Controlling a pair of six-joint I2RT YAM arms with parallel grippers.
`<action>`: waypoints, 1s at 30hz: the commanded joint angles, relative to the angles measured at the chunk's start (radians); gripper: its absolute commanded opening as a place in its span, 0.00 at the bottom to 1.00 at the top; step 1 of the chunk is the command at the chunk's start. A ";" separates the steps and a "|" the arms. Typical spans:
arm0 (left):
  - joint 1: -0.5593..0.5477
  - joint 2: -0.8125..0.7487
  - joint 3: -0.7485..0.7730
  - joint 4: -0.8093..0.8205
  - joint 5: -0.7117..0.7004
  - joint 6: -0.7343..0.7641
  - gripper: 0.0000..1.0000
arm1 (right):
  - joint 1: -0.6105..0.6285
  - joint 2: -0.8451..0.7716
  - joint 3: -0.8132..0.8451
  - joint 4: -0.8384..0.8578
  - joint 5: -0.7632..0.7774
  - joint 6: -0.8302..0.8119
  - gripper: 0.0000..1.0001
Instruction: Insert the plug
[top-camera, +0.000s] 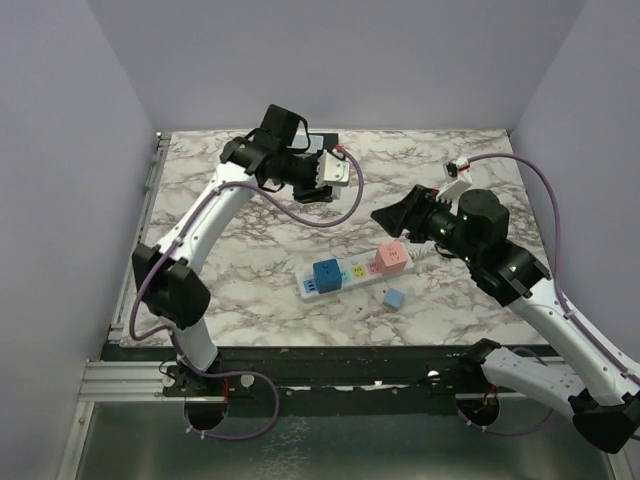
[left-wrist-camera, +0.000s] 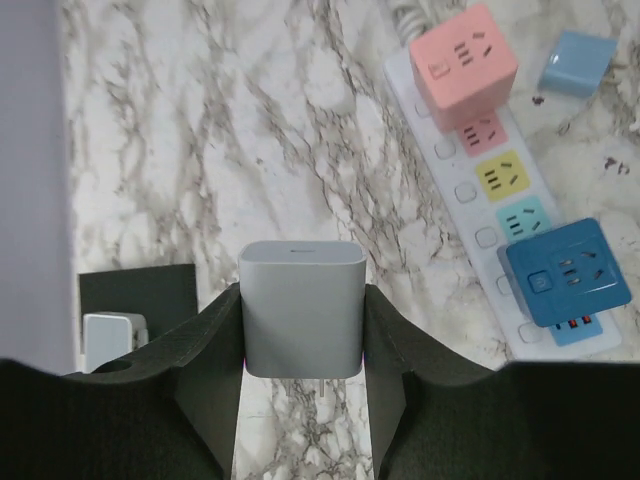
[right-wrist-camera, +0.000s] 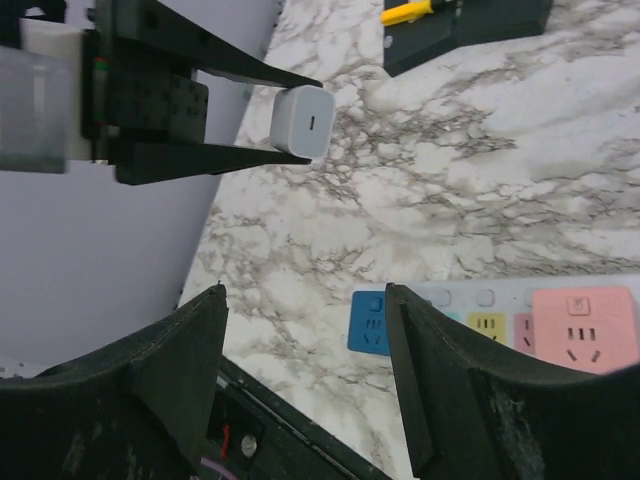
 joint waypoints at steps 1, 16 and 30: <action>-0.013 -0.137 -0.088 0.086 0.104 -0.139 0.06 | -0.006 0.010 0.058 0.050 -0.139 -0.006 0.69; -0.167 -0.389 -0.293 0.268 -0.011 -0.196 0.05 | -0.004 0.205 0.197 0.007 -0.335 -0.066 0.65; -0.194 -0.381 -0.298 0.327 -0.016 -0.253 0.05 | -0.004 0.297 0.218 0.010 -0.338 -0.062 0.60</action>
